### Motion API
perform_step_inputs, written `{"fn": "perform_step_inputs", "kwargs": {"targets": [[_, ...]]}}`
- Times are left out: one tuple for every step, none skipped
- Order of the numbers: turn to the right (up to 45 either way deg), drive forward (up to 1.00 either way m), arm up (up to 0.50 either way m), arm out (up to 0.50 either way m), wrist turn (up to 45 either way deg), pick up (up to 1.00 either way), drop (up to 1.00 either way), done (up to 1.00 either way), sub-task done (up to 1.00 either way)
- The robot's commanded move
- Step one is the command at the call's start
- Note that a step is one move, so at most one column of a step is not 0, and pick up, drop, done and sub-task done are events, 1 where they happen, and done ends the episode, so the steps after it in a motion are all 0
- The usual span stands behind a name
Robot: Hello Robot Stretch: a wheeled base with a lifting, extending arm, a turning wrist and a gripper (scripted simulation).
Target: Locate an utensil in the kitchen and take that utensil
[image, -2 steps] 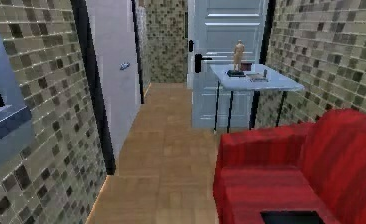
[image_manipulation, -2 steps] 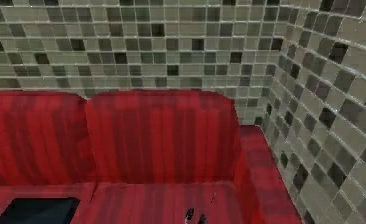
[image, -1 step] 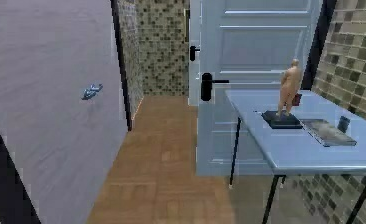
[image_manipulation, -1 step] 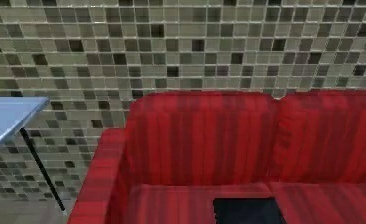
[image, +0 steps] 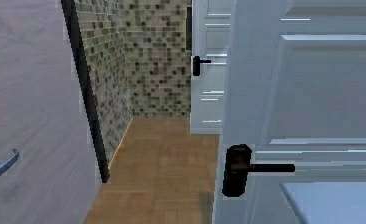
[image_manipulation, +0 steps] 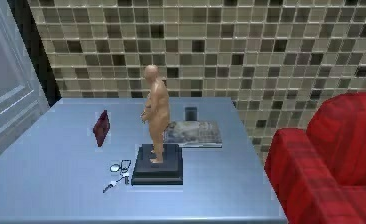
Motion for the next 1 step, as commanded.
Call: {"fn": "perform_step_inputs", "kwargs": {"targets": [[-3.0, 0.0, 0.0, 0.0, 0.0, 0.0, 0.0, 0.0, 0.0]]}}
